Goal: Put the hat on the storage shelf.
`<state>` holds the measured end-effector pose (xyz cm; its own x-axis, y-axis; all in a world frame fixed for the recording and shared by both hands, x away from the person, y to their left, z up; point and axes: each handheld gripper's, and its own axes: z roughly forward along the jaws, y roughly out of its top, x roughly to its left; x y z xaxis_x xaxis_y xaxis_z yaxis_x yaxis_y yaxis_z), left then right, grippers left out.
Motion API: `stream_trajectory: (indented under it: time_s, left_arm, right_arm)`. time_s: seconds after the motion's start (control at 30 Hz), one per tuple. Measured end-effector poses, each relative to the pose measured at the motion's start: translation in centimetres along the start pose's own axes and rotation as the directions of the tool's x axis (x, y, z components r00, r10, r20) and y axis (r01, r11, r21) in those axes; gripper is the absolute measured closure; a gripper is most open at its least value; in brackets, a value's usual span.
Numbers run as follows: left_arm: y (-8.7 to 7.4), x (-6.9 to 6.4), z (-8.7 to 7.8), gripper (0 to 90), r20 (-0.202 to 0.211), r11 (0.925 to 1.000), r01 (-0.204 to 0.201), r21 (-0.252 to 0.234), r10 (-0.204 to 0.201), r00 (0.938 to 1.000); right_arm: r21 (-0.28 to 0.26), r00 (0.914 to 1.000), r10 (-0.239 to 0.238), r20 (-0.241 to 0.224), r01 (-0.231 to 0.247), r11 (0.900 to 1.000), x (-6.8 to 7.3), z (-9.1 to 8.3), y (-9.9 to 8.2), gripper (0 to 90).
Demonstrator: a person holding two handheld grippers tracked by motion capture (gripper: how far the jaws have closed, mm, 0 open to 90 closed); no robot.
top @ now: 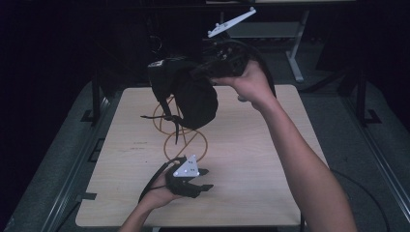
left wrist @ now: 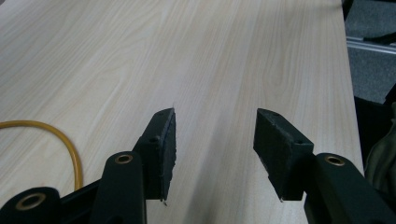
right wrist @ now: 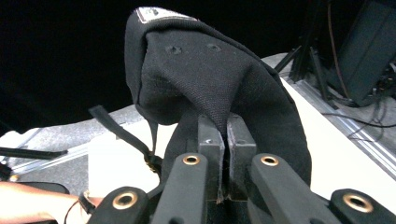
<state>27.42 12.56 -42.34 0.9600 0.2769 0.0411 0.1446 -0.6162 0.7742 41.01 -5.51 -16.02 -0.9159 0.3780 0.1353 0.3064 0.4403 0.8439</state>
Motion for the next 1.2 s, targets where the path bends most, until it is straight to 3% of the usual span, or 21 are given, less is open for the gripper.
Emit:
stream_trajectory:
  time_s: [0.37,1.0,1.07,1.2]
  left_arm:
    - [0.1,0.0,0.1,48.8,0.006,1.0000,-0.001,0.007,0.001,1.0000]
    - [0.1,0.0,0.2,48.8,0.015,1.0000,0.000,0.002,0.000,0.9999]
    - [0.1,0.1,0.2,48.8,0.013,1.0000,-0.006,0.001,0.006,0.9999]
    - [-0.1,0.0,0.1,48.7,0.014,1.0000,-0.002,-0.005,0.002,0.9999]
  right_arm:
    - [0.034,0.9998,-0.001,-0.019,0.001,0.9994,-0.3,3.4,1.4,86.6]
    - [0.069,0.9958,0.063,-0.066,-0.059,0.9959,-0.9,9.4,1.9,83.6]
    - [0.089,0.9949,0.070,-0.073,-0.063,0.9940,-0.8,10.0,1.8,79.8]
    - [0.123,0.9976,0.048,-0.049,-0.042,0.9916,-0.7,11.0,1.4,57.6]
